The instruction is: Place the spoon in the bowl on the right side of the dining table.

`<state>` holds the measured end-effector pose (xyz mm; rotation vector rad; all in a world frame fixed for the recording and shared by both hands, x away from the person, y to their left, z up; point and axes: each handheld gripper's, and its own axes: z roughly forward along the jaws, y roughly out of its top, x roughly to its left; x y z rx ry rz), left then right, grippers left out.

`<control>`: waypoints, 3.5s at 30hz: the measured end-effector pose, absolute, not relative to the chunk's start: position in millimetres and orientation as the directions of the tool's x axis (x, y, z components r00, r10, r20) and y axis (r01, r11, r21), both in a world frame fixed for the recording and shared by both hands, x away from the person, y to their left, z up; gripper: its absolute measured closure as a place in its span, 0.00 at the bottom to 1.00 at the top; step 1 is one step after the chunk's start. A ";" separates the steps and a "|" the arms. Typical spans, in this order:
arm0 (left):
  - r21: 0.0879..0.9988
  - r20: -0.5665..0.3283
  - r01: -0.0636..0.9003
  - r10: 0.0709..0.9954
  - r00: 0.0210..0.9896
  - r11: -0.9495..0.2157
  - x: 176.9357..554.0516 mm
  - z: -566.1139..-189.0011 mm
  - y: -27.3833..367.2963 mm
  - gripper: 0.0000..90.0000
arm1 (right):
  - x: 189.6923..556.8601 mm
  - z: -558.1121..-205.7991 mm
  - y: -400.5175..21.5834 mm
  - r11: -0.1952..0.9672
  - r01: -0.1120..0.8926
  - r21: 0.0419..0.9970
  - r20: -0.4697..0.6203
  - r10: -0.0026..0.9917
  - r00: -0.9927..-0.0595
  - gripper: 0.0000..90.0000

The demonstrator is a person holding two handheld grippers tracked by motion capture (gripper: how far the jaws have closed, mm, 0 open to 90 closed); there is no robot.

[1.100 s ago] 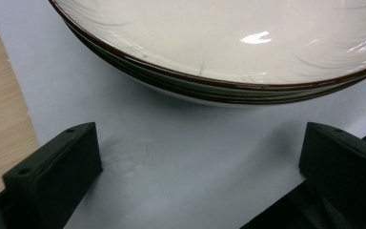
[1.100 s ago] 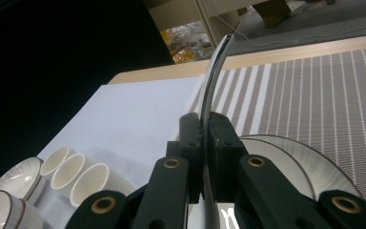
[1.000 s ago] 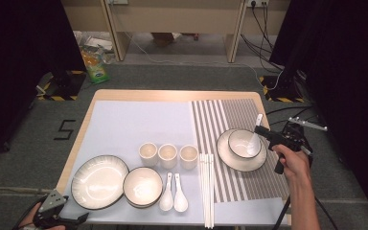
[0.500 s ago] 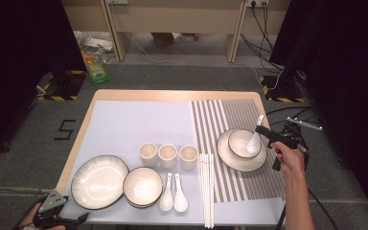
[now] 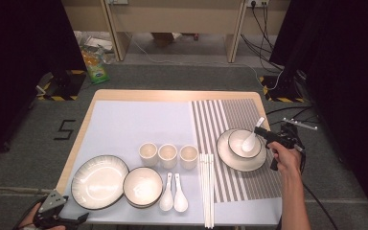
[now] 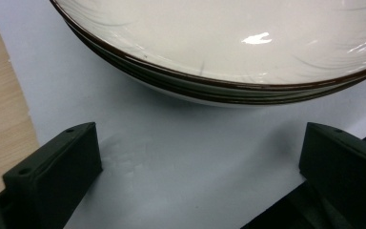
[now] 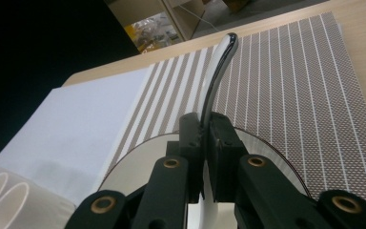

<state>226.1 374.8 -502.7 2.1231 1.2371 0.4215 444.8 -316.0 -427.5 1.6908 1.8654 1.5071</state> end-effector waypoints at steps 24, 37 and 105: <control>0.663 -0.041 0.658 0.860 0.508 -0.358 226.1 -502.5 374.7 0.00 | 448.5 -437.1 -309.7 -0.111 0.643 0.758 0.365 0.889 -0.276 0.81; 0.670 -0.039 0.653 0.862 0.505 -0.353 225.7 -503.1 374.8 0.00 | 458.1 -435.5 -294.2 -0.054 0.661 0.748 0.261 0.941 -0.218 0.65; 0.671 -0.036 0.651 0.862 0.505 -0.354 225.8 -503.7 374.8 0.00 | 405.9 -420.6 -321.2 0.161 0.666 0.728 0.084 0.944 -0.320 0.52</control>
